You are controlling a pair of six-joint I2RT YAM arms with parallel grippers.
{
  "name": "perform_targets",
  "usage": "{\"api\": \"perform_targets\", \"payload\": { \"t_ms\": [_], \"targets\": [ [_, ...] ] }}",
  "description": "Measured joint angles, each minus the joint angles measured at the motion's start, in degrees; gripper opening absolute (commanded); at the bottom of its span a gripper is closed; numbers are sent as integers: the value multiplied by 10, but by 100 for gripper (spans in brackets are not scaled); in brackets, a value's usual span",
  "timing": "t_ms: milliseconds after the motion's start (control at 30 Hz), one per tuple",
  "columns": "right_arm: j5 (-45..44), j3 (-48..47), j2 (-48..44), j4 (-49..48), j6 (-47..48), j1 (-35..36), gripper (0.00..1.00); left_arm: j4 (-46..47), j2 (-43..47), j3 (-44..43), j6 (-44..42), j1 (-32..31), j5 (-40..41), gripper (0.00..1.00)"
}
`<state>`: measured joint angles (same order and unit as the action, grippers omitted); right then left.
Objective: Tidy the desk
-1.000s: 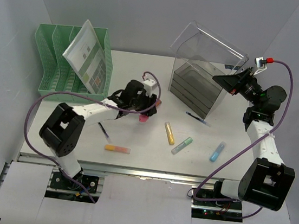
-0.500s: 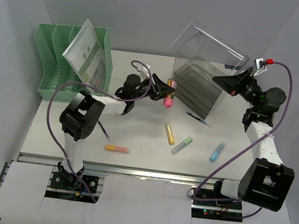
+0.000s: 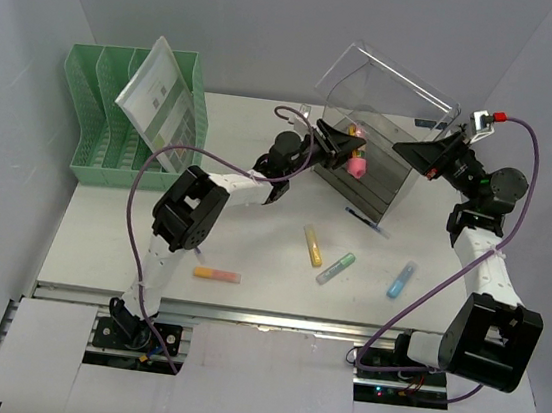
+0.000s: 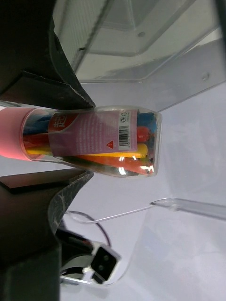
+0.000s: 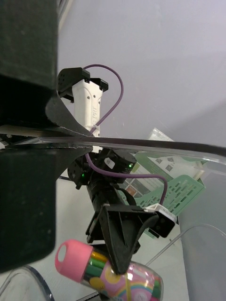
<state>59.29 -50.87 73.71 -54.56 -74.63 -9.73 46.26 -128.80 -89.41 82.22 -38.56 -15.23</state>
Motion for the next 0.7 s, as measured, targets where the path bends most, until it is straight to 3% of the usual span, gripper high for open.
{"api": "perform_targets", "payload": {
  "t_ms": [167,333,533,700],
  "targets": [
    [0,1,-4,-11,-19,0,8,-87,-26,-62,3,-9,65,0],
    [-2,2,-10,-14,-31,-1,8,-248,-32,-162,-3,-18,156,2],
    [-7,10,-16,-23,-36,-3,8,-382,-34,-251,-3,-35,233,39],
    [-7,11,-18,-24,-38,-4,8,-435,-38,-265,-3,-42,249,58]
  ]
}}
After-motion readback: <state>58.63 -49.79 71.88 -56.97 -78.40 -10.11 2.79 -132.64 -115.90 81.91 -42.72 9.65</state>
